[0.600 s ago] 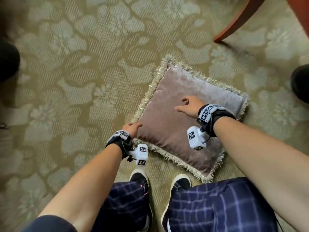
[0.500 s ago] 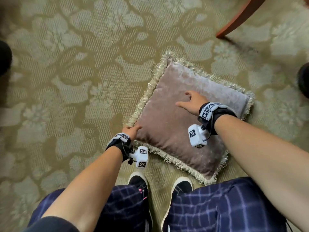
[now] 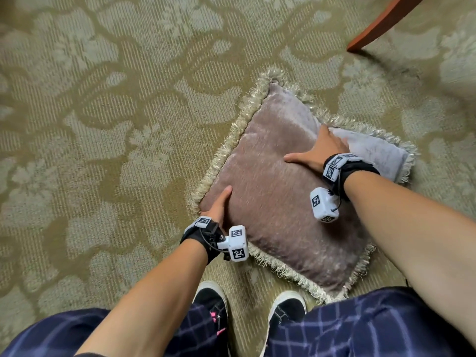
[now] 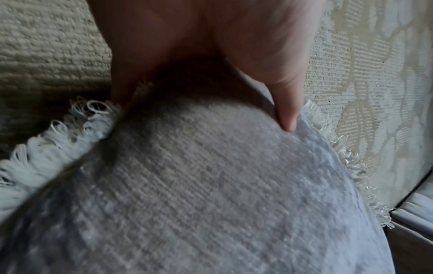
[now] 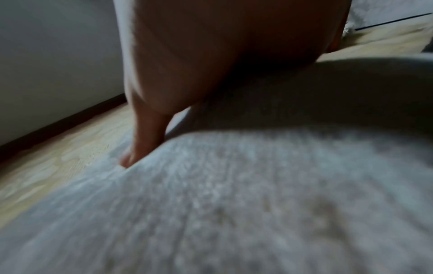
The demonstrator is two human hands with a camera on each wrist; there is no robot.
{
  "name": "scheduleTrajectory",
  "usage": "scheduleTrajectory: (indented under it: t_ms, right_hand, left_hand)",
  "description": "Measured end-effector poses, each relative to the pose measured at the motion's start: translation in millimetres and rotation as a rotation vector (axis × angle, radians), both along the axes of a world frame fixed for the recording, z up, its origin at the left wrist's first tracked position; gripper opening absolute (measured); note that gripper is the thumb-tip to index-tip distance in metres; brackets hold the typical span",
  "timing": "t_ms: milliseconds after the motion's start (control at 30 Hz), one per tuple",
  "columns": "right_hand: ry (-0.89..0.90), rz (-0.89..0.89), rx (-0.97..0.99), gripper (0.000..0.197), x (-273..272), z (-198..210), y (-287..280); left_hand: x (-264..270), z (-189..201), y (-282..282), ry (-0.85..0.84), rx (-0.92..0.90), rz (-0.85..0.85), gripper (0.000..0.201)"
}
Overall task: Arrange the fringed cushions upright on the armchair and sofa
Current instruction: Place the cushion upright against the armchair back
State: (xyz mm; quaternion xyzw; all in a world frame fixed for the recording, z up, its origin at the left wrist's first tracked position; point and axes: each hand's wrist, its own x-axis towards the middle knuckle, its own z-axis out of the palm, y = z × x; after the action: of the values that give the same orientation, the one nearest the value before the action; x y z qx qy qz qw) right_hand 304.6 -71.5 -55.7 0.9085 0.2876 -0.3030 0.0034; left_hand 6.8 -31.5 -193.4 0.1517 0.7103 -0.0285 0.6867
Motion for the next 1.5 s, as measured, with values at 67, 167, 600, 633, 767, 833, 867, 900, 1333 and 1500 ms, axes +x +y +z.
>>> scheduleTrajectory:
  t_ms: [67,167,600,633,767,833,867,900,1333,1500]
  right_hand:
    - [-0.028,0.032,0.014,0.095,1.0,-0.8,6.9]
    - [-0.038,0.019,0.074,0.032,-0.9,4.1,16.1]
    - [-0.014,-0.287,0.444,0.037,10.2,158.0,27.6]
    - [-0.001,-0.307,0.471,0.039,11.2,184.0,28.5]
    - [0.079,-0.339,0.544,0.044,11.1,308.9,35.8]
    - [0.132,-0.351,0.565,0.044,9.9,379.7,40.7]
    - [0.137,-0.359,0.577,0.041,9.1,414.1,43.0]
    - [0.136,-0.365,0.59,0.035,8.6,448.9,46.1]
    - [0.252,-0.603,0.906,0.014,19.3,808.3,91.5]
    - [0.292,-0.674,1.074,0.03,43.2,870.9,98.9]
  left_hand:
    - [6.8,29.9,-0.2,-0.021,-0.009,-0.006,0.134]
    - [17.6,74.7,0.7,-0.087,-0.01,-0.063,0.119]
    - [63.3,261.3,114.0,0.112,0.623,-0.082,0.137]
    - [66.1,294.3,123.4,0.091,0.68,-0.075,0.138]
    - [69.2,442.7,155.4,0.051,0.87,-0.087,0.138]
    - [71.2,525.1,165.3,0.02,0.948,-0.074,0.132]
    - [72.4,566.9,169.7,0.007,0.984,-0.07,0.128]
    - [73.1,608.7,173.3,-0.003,1.025,-0.074,0.123]
    - [85.3,1012.3,228.4,-0.106,1.237,-0.093,0.096]
    - [110.1,1074.7,246.5,-0.241,1.224,0.036,0.078]
